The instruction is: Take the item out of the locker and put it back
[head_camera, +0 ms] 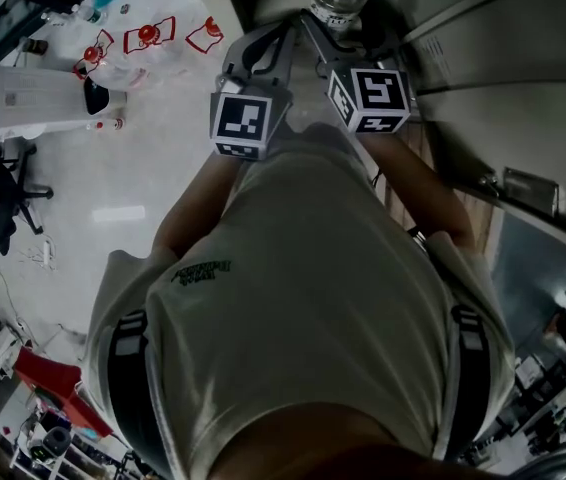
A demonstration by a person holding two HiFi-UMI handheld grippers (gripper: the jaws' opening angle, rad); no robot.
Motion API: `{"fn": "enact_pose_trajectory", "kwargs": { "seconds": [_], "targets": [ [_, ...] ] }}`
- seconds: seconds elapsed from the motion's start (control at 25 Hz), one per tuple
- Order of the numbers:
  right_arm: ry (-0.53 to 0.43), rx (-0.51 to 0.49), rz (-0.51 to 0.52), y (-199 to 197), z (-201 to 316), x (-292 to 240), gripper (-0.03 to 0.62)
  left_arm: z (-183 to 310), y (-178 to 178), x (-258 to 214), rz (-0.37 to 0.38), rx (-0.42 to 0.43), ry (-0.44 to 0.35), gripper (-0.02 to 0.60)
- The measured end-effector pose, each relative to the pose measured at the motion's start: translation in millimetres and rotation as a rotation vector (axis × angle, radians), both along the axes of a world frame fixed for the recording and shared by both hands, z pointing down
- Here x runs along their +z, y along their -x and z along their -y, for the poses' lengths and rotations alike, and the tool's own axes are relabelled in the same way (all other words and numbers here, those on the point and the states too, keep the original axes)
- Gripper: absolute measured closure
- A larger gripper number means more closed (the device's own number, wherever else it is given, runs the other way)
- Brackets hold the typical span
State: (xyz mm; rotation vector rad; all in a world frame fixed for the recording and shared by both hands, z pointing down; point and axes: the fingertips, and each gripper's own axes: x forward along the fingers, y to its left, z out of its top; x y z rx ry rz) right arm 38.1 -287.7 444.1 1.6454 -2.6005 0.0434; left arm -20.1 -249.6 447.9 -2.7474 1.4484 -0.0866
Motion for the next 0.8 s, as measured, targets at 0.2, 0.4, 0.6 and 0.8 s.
{"fn": "enact_pose_trajectory", "kwargs": {
  "seconds": [0.2, 0.4, 0.6, 0.8],
  "targets": [
    [-0.024, -0.018, -0.012, -1, -3, -13, 0.235, -2, 7, -11, -0.003, -0.022, 0.001, 0.566],
    [-0.023, -0.020, -0.006, -5, -14, -39, 0.235, -9, 9, -34, -0.004, -0.025, 0.017, 0.566],
    [-0.015, -0.021, 0.016, -13, -28, -63, 0.235, -17, 7, -56, 0.000, -0.028, 0.024, 0.566],
    [-0.029, -0.026, 0.031, -18, -43, -97, 0.295, -24, 7, -87, -0.005, -0.028, 0.030, 0.566]
  ]
}}
